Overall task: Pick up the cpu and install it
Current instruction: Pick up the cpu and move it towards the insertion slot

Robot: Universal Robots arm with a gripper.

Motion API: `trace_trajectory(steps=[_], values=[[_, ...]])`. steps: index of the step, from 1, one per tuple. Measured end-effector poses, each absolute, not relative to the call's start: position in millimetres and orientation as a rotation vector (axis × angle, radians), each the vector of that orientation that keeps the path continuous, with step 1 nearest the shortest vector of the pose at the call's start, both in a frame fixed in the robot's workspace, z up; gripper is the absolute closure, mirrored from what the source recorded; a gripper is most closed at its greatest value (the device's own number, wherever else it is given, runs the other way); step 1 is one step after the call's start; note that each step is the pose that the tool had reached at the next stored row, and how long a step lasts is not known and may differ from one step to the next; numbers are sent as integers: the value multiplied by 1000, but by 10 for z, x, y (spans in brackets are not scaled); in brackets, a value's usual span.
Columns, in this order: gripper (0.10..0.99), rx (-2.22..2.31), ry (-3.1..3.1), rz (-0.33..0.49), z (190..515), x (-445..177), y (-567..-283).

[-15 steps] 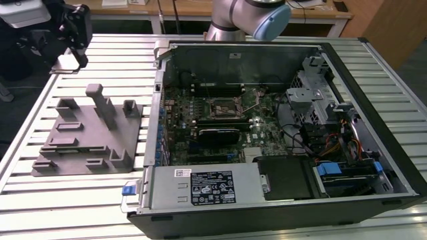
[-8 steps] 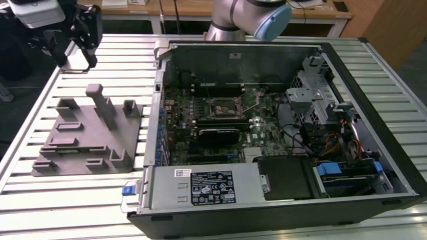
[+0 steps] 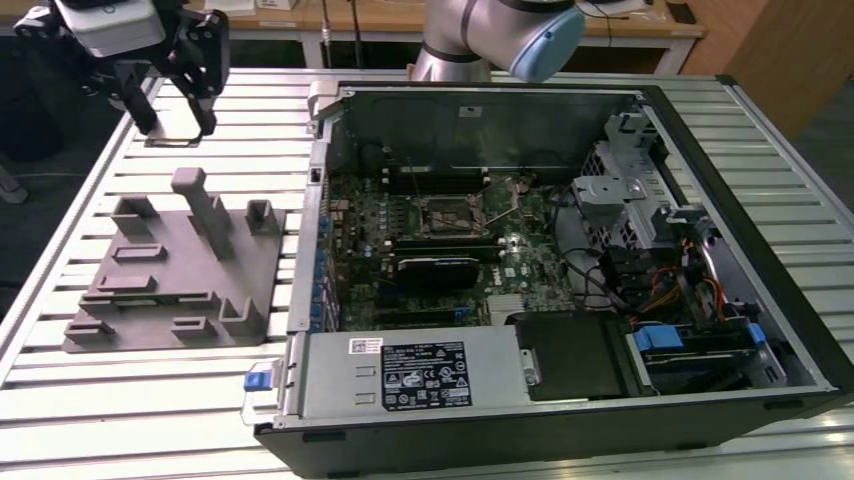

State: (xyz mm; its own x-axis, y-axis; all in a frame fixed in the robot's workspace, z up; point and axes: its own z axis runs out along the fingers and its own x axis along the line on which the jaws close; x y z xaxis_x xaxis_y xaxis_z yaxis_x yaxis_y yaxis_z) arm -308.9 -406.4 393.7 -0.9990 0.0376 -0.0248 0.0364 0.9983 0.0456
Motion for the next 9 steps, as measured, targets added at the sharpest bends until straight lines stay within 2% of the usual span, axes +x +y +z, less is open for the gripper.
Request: trace_trajectory(steps=[9], values=[[545,58,3115,70,3938,-2861,-4064]])
